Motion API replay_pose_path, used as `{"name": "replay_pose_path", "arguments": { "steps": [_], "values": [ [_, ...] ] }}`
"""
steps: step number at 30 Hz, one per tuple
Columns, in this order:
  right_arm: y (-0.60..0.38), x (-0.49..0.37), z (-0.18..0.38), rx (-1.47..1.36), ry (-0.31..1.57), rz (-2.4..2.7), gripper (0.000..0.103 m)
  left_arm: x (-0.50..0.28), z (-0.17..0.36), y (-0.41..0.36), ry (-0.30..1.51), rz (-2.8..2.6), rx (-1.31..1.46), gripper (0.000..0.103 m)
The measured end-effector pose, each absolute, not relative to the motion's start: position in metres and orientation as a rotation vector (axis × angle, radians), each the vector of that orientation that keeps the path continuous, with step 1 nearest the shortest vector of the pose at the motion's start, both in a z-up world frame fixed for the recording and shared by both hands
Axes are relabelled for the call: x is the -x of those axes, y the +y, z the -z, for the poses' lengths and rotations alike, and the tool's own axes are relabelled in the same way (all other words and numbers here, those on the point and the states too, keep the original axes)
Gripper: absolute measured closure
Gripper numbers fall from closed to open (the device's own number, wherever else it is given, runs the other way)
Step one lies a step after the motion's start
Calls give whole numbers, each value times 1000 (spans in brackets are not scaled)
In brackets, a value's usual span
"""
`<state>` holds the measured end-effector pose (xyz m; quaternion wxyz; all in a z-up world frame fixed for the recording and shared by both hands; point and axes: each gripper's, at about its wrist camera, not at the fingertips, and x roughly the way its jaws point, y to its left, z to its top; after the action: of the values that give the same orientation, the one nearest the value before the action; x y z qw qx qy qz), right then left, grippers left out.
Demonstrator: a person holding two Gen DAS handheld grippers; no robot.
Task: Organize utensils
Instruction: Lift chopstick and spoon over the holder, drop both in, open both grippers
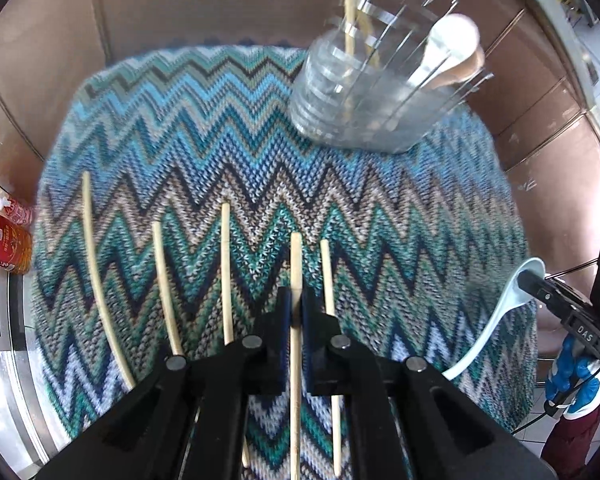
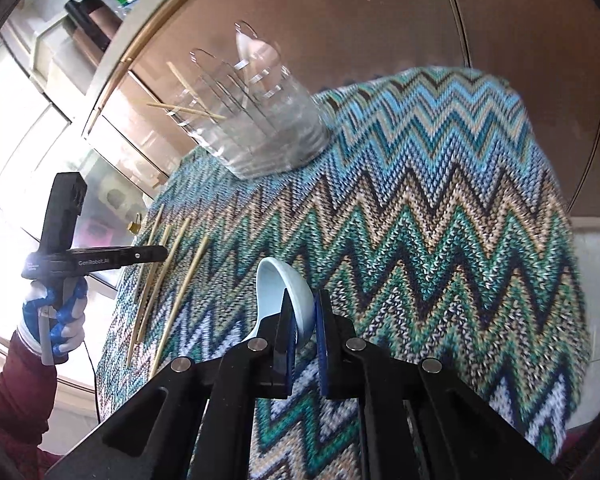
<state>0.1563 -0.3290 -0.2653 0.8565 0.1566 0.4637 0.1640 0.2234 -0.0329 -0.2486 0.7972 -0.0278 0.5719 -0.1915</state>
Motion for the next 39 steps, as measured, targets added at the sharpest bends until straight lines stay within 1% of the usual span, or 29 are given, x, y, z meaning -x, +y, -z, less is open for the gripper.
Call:
{"name": "replay_pose_path", "arguments": {
  "steps": [12, 16, 20, 27, 30, 33, 39],
  "values": [
    [-314, -101, 206, -264, 864, -309, 95, -165, 176, -1, 1047, 432, 108, 99],
    [-304, -95, 183, -231, 814, -304, 95, -156, 156, -4, 991, 430, 114, 99],
    [-296, -104, 145, -184, 729, -285, 95, -160, 124, -6, 898, 431, 131, 99],
    [-279, -151, 83, -79, 569, -221, 95, -190, 50, -23, 648, 442, 197, 99],
    [-271, -175, 66, -27, 511, -180, 95, -211, 30, -31, 546, 454, 250, 99],
    [-265, -202, 59, 12, 463, -137, 95, -239, 22, -39, 473, 475, 327, 99],
    [-248, -254, 72, 117, 429, -95, 95, -298, 35, -62, 370, 372, 356, 99]
  ]
}}
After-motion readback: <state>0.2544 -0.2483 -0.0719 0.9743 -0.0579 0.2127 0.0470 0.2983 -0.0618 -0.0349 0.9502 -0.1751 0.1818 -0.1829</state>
